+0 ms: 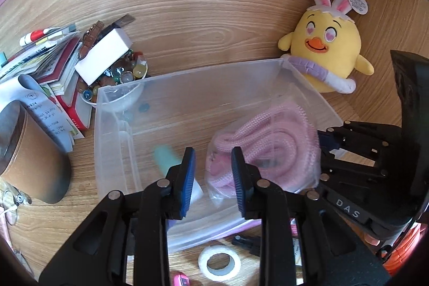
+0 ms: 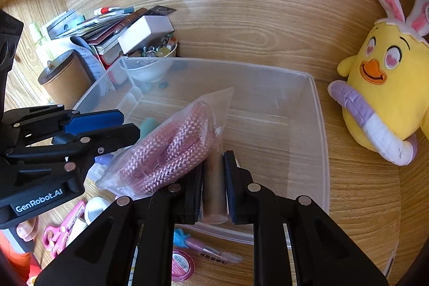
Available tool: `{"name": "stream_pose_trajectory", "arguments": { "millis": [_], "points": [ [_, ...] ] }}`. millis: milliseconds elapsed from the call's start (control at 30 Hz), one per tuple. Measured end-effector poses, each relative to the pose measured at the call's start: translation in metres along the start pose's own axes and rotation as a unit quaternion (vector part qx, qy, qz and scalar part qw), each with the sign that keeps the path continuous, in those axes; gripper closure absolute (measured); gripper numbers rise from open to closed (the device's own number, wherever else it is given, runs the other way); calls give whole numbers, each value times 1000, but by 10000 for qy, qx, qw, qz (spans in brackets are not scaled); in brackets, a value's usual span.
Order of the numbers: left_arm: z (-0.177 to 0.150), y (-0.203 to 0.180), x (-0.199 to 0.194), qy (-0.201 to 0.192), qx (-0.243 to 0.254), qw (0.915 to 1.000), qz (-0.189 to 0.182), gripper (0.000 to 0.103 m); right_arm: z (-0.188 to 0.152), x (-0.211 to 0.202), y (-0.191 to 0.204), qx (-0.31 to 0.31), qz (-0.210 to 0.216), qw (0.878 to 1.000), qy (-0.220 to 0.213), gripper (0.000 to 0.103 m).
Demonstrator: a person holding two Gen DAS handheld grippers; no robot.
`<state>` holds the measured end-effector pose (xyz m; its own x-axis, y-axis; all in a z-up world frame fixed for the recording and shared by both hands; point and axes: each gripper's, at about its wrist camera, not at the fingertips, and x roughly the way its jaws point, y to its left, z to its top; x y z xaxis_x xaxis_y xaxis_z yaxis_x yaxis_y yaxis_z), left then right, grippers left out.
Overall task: Organize objects
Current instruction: 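Carry both tubes into the clear bin and open both grippers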
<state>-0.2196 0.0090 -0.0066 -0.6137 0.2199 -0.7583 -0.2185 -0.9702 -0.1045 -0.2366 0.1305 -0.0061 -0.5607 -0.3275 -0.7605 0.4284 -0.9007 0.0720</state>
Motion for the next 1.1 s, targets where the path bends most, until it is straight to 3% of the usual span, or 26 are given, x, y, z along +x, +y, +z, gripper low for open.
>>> {"name": "stream_pose_trajectory", "arguments": {
  "millis": [200,367,667,900,1100],
  "points": [
    [0,-4,-10,-123,30,9999,28,63,-2,-8,-1,-32,-29,10000,32,86],
    [-3,-8,-30,-384,70,9992,111,45,-9,-24,1,-149,-202,9996,-96,78],
    [-22,-13,-71,-875,183,9951,419,27,-25,-56,3,-190,-293,9985,-423,54],
    [-45,-8,-92,-986,132,9933,588,16,-41,-84,12,-187,-243,9970,-709,37],
    [-72,1,-105,-986,-2,9924,737,5,-61,-101,21,-219,-189,9963,-812,31]
  ]
}}
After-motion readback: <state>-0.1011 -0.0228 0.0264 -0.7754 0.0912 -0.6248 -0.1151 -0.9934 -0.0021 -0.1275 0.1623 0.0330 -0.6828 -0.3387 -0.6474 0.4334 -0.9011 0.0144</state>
